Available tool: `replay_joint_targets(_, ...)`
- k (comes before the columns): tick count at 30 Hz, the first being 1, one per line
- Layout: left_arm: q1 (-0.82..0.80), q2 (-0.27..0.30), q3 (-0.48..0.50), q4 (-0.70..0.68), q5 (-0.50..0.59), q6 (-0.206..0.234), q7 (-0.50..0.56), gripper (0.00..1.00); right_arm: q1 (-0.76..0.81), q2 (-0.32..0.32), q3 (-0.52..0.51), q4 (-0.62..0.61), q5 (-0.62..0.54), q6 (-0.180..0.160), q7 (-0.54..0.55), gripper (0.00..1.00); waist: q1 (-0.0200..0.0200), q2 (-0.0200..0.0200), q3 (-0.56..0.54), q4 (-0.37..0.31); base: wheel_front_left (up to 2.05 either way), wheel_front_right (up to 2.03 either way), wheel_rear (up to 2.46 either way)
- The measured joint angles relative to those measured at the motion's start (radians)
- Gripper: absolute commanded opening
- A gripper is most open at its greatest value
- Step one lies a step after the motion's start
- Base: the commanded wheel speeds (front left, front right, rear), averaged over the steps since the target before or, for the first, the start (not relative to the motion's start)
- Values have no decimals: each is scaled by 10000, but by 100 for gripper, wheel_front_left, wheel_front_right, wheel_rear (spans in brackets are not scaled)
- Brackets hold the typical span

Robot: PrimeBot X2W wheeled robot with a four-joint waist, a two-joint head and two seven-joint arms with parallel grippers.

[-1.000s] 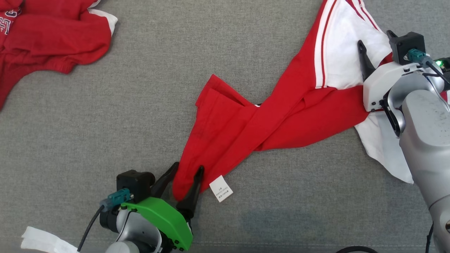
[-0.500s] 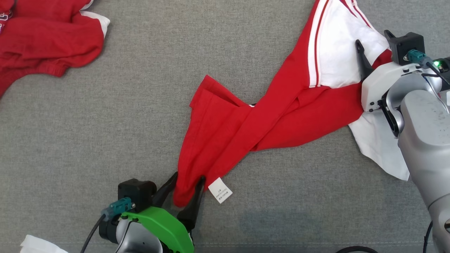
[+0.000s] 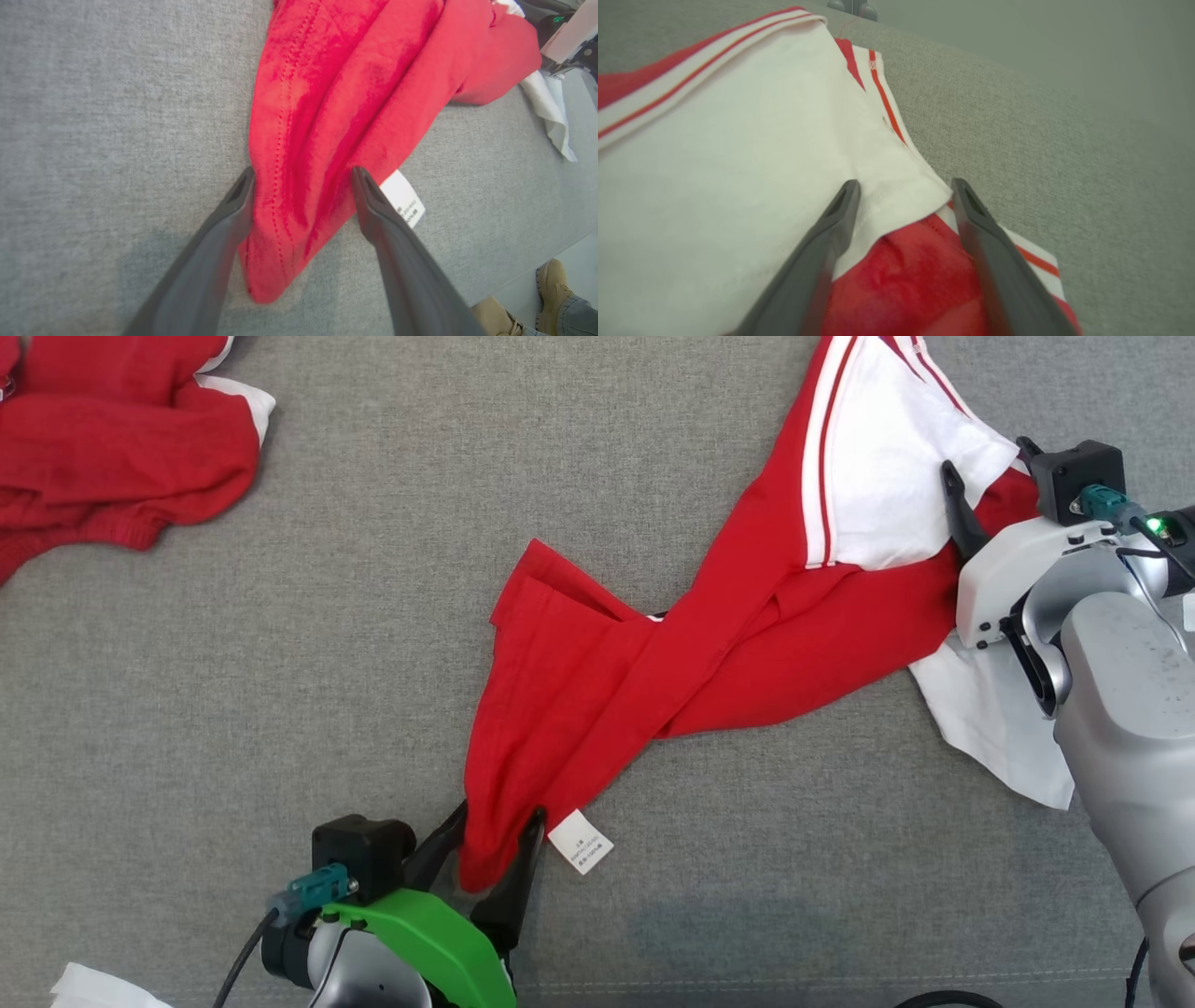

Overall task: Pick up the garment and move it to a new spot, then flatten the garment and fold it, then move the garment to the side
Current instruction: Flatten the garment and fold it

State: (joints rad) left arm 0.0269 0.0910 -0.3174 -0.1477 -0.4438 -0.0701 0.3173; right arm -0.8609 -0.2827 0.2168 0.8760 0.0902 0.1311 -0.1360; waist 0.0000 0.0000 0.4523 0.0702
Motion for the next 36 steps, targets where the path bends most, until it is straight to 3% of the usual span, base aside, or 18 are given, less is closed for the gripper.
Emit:
replay_joint_targets(2, 0, 8, 6, 2, 0, 4, -4, 100, 17, -2, 67, -48, 96, 0, 81, 100, 0, 0, 9, -13, 0, 0, 0)
replay_joint_targets(3, -1, 10, 0, 2, 0, 19, -6, 100, 30, -2, 98, -79, 159, 0, 113, 90, 0, 0, 14, -22, 0, 0, 0)
replay_joint_targets(5, -1, 10, -10, 2, 0, 38, -17, 100, 58, -4, 165, -140, 228, 0, 140, 60, 0, 0, 19, -38, 0, 0, 0)
replay_joint_targets(9, -5, 33, -21, 46, 0, 42, -67, 100, 111, 6, 274, -263, 337, 4, 201, 43, 0, 0, 11, -64, 0, 0, 0)
replay_joint_targets(13, -6, 48, -31, 88, 0, 59, -109, 100, 155, -44, 364, -366, 487, 4, 284, 38, 0, 0, -30, -82, 0, 0, 0)
replay_joint_targets(18, -6, 63, -58, 144, 0, 84, -167, 100, 189, -190, 458, -523, 497, 4, 284, 48, 0, 0, -64, -91, 0, 0, 0)
replay_joint_targets(22, -8, 71, -69, 205, -15, 84, -194, 100, 257, -217, 537, -629, 591, 4, 309, 38, 0, 0, -94, -93, 0, 0, 0)
replay_joint_targets(26, -12, 75, -77, 267, -40, 92, -209, 100, 293, -265, 639, -742, 658, 4, 349, 40, 0, 0, -129, -87, 0, 0, 0)
replay_joint_targets(31, -12, 84, -92, 360, -44, 104, -278, 100, 305, -326, 725, -848, 732, 4, 401, 29, 0, 0, -173, -68, 0, 0, 0)
replay_joint_targets(34, -12, 86, -107, 395, -54, 134, -282, 100, 308, -370, 779, -901, 742, 4, 424, 32, 0, 0, -197, -56, 0, 0, 0)
replay_joint_targets(36, -12, 86, -117, 422, -77, 138, -297, 100, 313, -378, 807, -922, 757, 4, 458, 28, 0, 0, -204, -48, 0, 0, 0)
